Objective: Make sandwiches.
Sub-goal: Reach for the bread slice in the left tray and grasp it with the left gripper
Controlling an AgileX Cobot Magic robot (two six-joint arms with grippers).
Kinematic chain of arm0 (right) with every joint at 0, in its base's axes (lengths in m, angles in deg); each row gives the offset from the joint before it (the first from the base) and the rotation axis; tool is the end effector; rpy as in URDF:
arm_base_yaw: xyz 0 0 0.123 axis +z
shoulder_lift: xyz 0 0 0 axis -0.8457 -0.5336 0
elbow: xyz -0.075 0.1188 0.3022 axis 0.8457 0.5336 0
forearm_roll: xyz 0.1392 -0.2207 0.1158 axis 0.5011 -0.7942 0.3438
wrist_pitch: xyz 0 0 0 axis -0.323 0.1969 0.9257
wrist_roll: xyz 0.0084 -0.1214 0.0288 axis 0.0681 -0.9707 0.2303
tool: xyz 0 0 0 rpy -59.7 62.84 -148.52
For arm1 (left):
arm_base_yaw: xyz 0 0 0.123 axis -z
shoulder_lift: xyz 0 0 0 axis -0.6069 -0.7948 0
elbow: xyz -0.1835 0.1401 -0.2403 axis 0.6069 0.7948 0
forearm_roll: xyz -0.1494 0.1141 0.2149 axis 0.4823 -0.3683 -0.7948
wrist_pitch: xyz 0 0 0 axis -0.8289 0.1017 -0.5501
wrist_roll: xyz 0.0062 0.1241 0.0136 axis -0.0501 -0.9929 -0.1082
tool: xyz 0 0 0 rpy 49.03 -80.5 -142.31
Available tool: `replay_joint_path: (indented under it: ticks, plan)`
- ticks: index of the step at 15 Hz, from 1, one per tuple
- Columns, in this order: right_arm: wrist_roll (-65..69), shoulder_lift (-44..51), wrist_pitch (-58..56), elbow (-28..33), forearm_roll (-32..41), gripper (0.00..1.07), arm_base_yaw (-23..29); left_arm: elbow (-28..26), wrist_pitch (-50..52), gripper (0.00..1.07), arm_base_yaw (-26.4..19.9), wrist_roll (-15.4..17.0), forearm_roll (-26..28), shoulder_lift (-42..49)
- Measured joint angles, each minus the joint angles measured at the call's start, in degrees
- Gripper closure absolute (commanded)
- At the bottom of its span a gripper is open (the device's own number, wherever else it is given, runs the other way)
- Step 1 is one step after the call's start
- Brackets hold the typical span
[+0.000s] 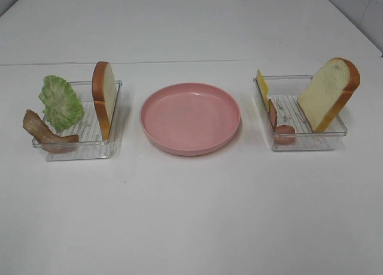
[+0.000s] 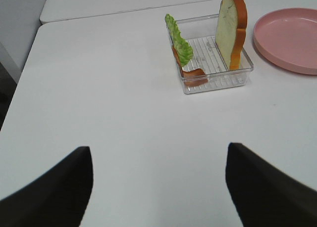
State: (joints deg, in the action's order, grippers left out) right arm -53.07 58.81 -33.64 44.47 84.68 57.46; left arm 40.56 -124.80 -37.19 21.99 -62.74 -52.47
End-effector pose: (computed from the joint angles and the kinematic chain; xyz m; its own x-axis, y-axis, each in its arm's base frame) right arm 0.0040 0.0082 0.2795 -0.4502 -0.0472 -0.8917 -0.0768 0.9969 -0.0140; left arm 0.0058 -0.0043 0.2817 -0.4319 0.0582 -0.9000 0.0588 0.9976 0.0363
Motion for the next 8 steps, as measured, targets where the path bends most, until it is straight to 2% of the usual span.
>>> replay_joint_path:
  ticks: [8]
  plan:
    - [0.0, 0.0, 0.0, 0.0, 0.0, 0.31, 0.0, 0.0, 0.0, 0.35, 0.0, 0.0, 0.0, 0.0]
